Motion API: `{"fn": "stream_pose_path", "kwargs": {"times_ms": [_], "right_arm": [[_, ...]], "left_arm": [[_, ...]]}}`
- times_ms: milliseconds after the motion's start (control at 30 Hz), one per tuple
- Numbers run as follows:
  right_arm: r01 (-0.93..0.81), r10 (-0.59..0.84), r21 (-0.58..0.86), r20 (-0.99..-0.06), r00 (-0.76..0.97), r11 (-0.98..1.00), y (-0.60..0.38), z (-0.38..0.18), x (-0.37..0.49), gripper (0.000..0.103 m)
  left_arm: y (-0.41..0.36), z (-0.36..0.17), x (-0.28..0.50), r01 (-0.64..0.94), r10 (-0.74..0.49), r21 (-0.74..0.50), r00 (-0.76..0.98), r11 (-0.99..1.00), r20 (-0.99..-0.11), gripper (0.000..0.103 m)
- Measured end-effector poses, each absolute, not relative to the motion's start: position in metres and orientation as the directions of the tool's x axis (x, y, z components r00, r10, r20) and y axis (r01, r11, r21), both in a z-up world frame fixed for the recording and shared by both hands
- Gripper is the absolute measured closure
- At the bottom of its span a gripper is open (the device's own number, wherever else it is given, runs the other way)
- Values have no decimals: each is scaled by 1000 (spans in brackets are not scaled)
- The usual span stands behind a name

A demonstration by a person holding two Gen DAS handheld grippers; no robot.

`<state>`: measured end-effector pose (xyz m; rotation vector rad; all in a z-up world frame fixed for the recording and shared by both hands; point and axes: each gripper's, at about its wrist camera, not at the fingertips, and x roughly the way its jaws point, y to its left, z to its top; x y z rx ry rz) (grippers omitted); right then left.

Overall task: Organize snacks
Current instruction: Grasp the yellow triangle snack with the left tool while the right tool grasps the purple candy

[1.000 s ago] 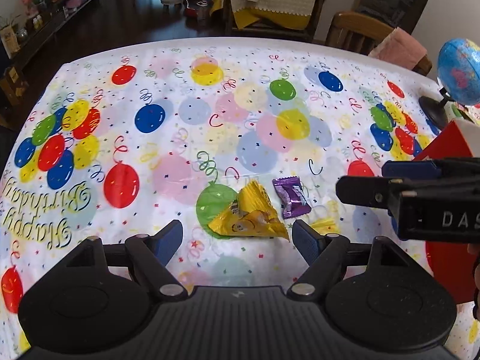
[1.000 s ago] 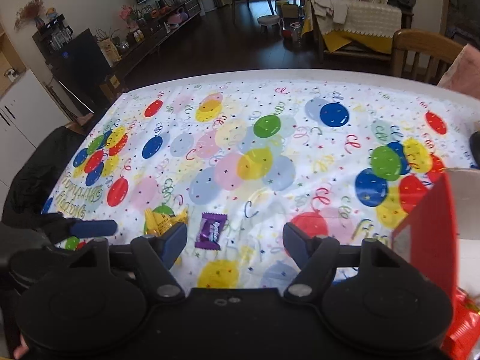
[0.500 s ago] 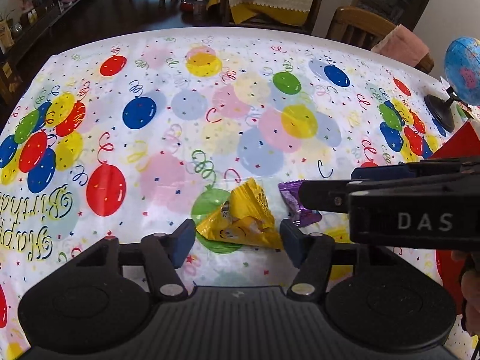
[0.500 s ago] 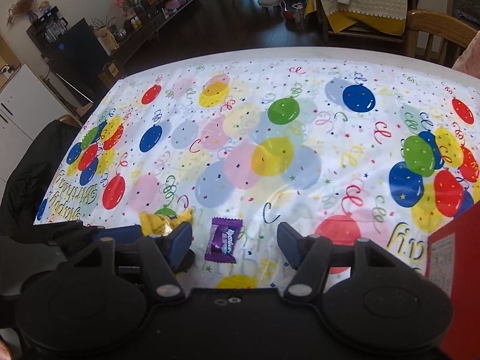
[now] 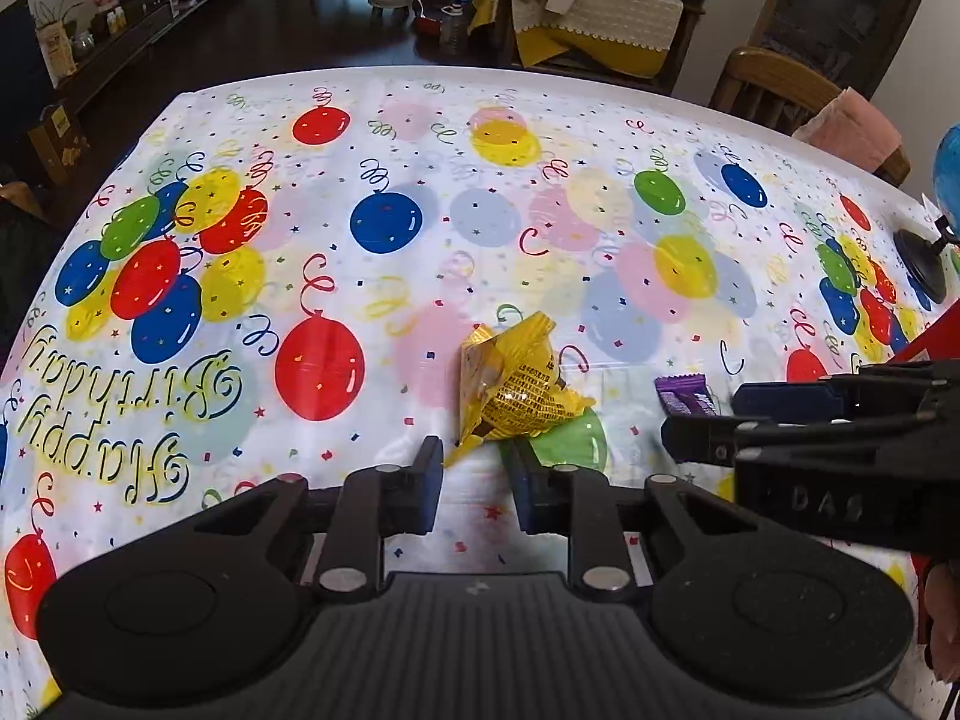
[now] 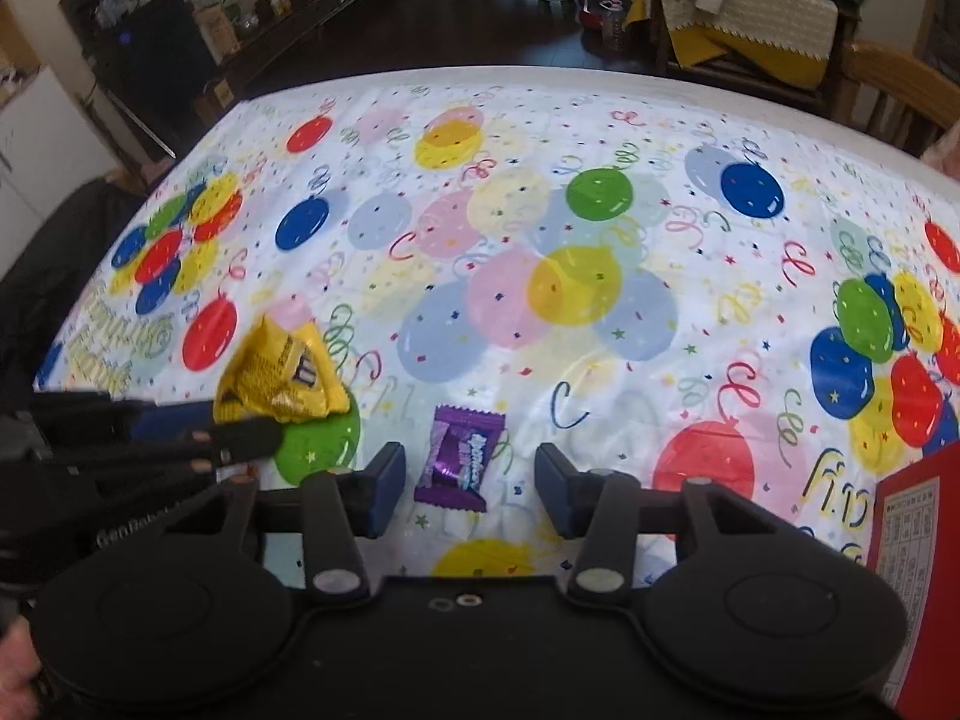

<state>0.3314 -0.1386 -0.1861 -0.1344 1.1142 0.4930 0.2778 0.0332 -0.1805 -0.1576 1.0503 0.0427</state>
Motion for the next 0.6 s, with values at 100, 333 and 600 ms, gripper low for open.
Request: {"fn": "stream_pose_path", "kwargs": {"times_ms": [100, 333, 600], "right_arm": [[-487, 294, 91, -885, 360, 869, -128, -187, 324, 66], [-531, 266, 10, -874, 407, 847, -118, -188, 311, 82], [-494, 285, 49, -864, 415, 868, -135, -179, 308, 82]], "left_arm": [[33, -181, 277, -109, -40, -108, 498, 988, -866, 80], [36, -179, 272, -103, -43, -107, 489, 989, -871, 80], [34, -165, 268, -71, -77, -129, 498, 989, -864, 79]]}}
